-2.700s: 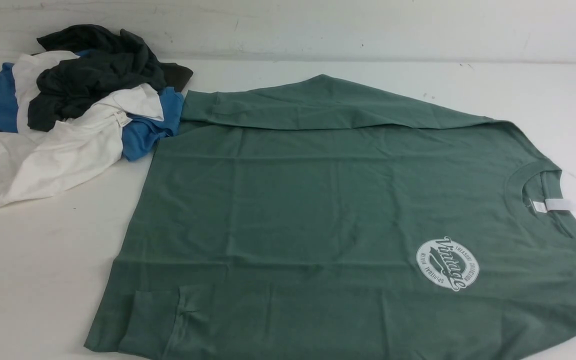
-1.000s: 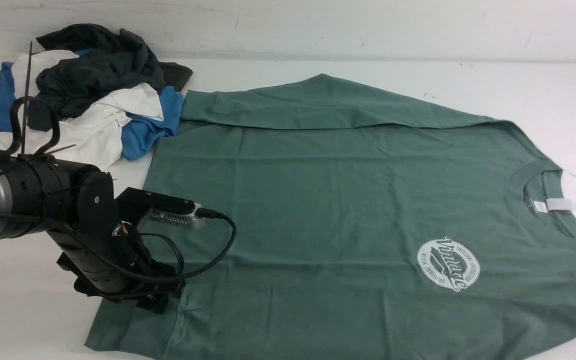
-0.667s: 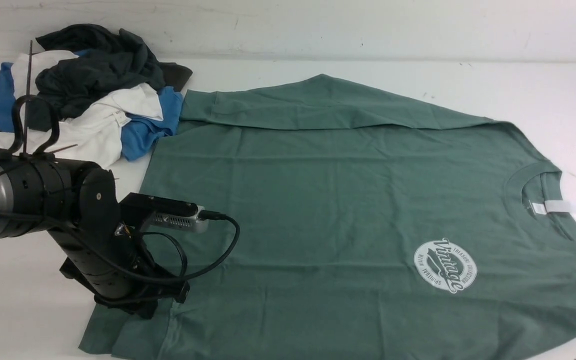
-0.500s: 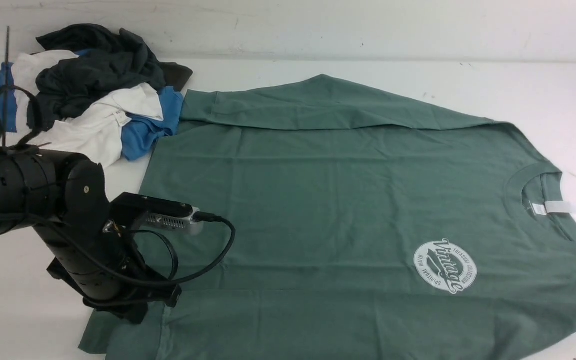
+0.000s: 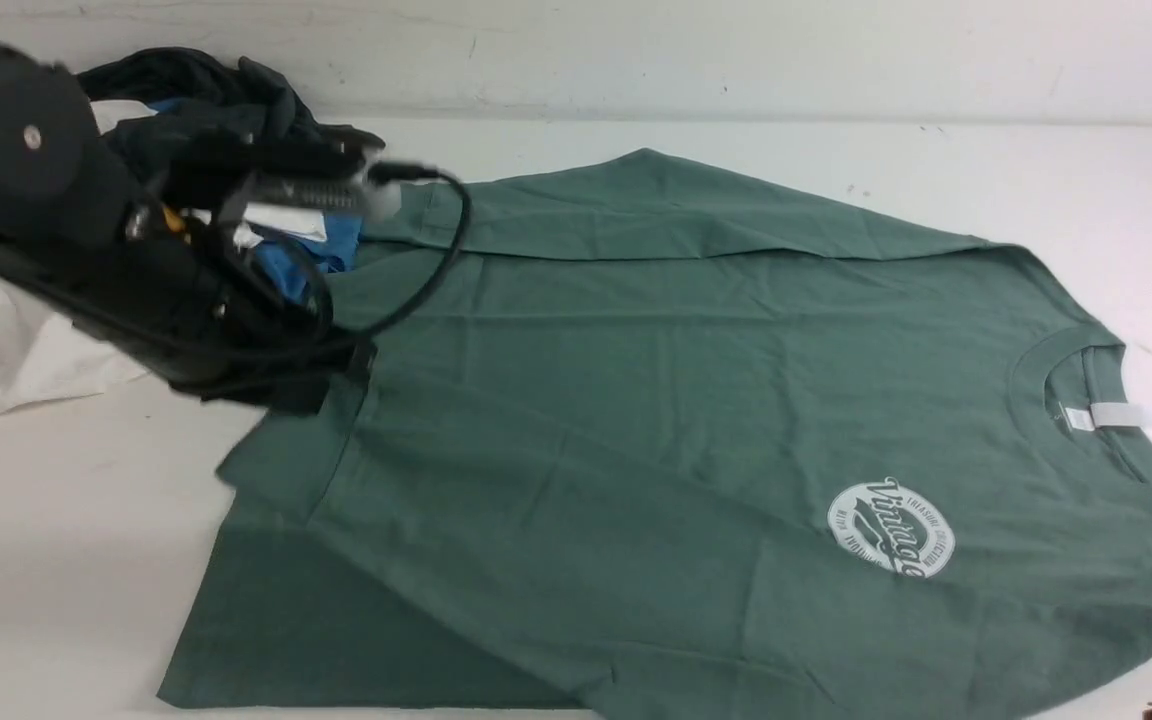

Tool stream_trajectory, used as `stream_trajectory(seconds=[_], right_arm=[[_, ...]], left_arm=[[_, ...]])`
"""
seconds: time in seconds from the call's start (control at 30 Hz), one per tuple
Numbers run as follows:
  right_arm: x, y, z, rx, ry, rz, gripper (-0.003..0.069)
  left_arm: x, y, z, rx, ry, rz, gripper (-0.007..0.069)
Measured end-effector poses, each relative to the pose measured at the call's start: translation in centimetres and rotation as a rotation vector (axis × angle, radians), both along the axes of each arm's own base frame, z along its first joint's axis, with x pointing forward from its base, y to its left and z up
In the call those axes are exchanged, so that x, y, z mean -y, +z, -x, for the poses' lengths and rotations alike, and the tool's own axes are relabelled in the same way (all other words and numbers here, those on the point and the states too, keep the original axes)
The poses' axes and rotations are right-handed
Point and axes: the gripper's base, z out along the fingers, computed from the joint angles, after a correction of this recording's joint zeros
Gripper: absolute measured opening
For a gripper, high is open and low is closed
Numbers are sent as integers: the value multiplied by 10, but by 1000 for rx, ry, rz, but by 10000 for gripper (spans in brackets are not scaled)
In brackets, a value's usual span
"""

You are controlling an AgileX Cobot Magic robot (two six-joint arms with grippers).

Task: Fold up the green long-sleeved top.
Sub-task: Use the left arm to drag and place the cuff at the centered position on the left edge of the fabric

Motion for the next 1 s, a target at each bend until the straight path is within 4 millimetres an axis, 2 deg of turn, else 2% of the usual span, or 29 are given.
stream_trajectory(seconds=[0.07,0.1,0.13,0.2,0.23,0.3,0.53,0.73,1.0], right_arm=[[0,0,0,2,-1,0,-15],[0,0,-1,8,-5,0,-15],[0,0,-1,10,-5,1,-15],[0,1,-2,17,-10,0,-15],[0,1,-2,17,-10,-1,-15],[0,1,-2,19,-11,-4,-15],[0,1,-2,20,-11,-5,-15],[0,1,-2,20,-11,-5,-15],[0,1,-2,20,-11,-5,-15]], left_arm=[[2,9,-7,28,-1,8,44],[4,20,-19,58,-4,7,44],[5,22,-22,67,-5,7,44],[6,26,-40,96,-5,-30,44],[6,26,-41,98,-5,-35,44],[8,15,-63,96,-7,-91,44],[10,-21,-104,96,53,-165,44],[12,-49,-123,107,57,-193,44],[11,-77,-136,90,42,-254,44]])
